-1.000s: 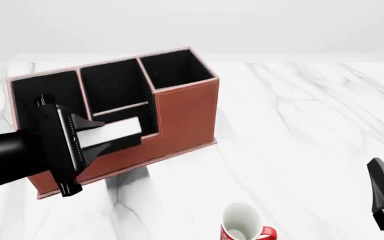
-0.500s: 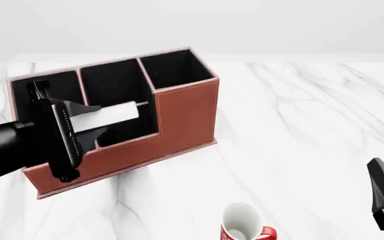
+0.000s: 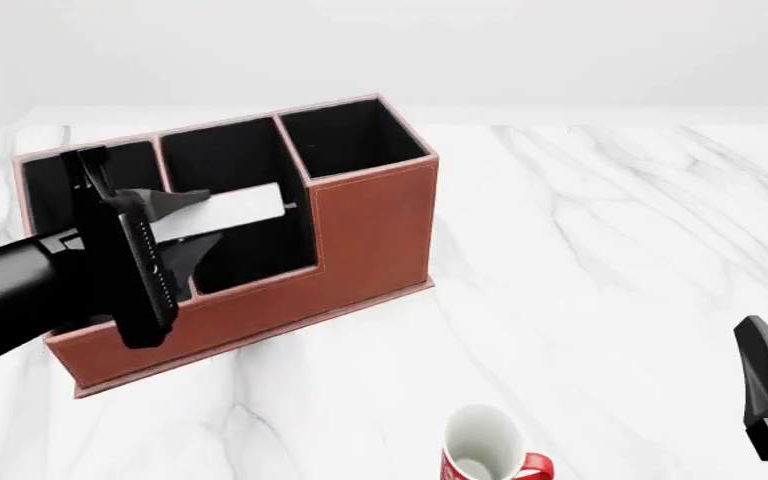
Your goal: Pick up the book and place it in the front compartment of the caddy.
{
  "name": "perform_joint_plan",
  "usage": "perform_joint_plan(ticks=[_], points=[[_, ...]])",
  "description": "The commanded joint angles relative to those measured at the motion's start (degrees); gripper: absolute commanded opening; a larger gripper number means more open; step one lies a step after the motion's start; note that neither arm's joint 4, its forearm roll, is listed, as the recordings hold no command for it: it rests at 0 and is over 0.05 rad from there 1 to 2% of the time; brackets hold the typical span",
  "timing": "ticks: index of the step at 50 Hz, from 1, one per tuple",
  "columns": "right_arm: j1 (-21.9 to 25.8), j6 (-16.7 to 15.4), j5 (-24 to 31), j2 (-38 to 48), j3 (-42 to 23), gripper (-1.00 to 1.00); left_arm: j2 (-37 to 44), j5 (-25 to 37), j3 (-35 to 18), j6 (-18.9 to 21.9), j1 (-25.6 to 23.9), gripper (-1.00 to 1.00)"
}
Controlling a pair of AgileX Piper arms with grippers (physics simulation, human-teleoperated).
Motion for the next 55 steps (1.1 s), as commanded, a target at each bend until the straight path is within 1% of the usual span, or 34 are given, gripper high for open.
perform_joint_plan(ticks=[1, 10, 19, 26, 33, 35, 37, 50, 55], points=[[0.00, 0.00, 0.03, -0.05, 0.02, 1.00, 1.50, -4.42, -0.14, 3.28, 1.05, -1.00], [0.04, 0.03, 0.02, -0.05, 0.03, 1.00, 2.62, -5.00, -0.53, 4.43, 1.88, -1.00], [0.09, 0.08, 0.02, -0.04, 0.04, 1.00, 4.50, -6.09, -1.35, 4.62, 2.73, -1.00], [0.13, 0.11, 0.02, -0.04, 0.04, 1.00, 6.46, -7.32, -2.62, 4.89, 4.48, -1.00], [0.00, -0.01, 0.02, -0.06, 0.02, 1.00, 7.84, -9.43, -2.52, 5.58, 5.08, -1.00], [0.00, -0.01, 0.02, -0.06, 0.02, 1.00, 8.23, -10.64, -3.20, 5.51, 4.72, -1.00], [0.00, -0.01, 0.02, -0.06, 0.02, 1.00, 8.99, -12.69, -2.88, 6.55, 5.05, -1.00], [0.00, -0.01, 0.02, -0.06, 0.02, 1.00, 11.33, -14.68, -3.35, 6.39, 5.12, -1.00], [0.00, -0.01, 0.02, -0.06, 0.02, 1.00, 12.41, -14.17, -4.22, 5.55, 5.45, -1.00]])
